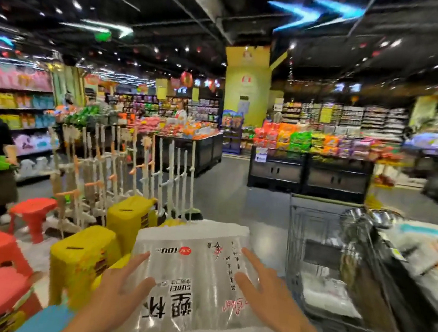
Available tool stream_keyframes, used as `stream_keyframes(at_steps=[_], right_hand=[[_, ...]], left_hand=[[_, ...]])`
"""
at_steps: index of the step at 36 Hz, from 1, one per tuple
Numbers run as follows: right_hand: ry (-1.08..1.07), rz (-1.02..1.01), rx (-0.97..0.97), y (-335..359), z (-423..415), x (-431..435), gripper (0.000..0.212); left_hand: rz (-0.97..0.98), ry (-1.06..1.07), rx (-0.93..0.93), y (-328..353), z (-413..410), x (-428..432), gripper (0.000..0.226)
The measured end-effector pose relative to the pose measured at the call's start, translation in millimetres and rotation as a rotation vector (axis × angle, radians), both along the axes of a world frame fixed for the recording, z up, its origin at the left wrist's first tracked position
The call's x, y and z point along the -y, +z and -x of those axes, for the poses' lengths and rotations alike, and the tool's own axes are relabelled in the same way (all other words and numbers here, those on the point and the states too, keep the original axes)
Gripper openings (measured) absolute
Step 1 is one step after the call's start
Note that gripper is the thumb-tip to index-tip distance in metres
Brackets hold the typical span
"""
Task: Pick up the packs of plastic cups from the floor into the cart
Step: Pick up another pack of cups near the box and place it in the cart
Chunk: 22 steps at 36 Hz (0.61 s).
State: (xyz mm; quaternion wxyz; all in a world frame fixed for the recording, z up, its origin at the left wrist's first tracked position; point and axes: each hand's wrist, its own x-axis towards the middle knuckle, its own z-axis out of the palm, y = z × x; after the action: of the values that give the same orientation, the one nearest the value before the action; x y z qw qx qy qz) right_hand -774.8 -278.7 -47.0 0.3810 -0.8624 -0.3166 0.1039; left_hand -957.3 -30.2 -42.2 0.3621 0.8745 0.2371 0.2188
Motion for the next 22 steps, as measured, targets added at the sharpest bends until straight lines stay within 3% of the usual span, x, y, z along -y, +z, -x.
stream_keyframes(at_steps=[4, 15, 22], right_hand=[[-0.100, 0.024, 0.032, -8, -30, 45, 0.065], [-0.311, 0.080, 0.061, 4, -111, 176, 0.062], [-0.369, 0.048, 0.047, 1, -199, 258, 0.062]], left_hand=[[0.032, -0.129, -0.034, -7, -52, 16, 0.079], [0.023, -0.269, -0.085, -2, -197, 125, 0.039], [0.039, -0.297, -0.061, 9, -294, 214, 0.039]])
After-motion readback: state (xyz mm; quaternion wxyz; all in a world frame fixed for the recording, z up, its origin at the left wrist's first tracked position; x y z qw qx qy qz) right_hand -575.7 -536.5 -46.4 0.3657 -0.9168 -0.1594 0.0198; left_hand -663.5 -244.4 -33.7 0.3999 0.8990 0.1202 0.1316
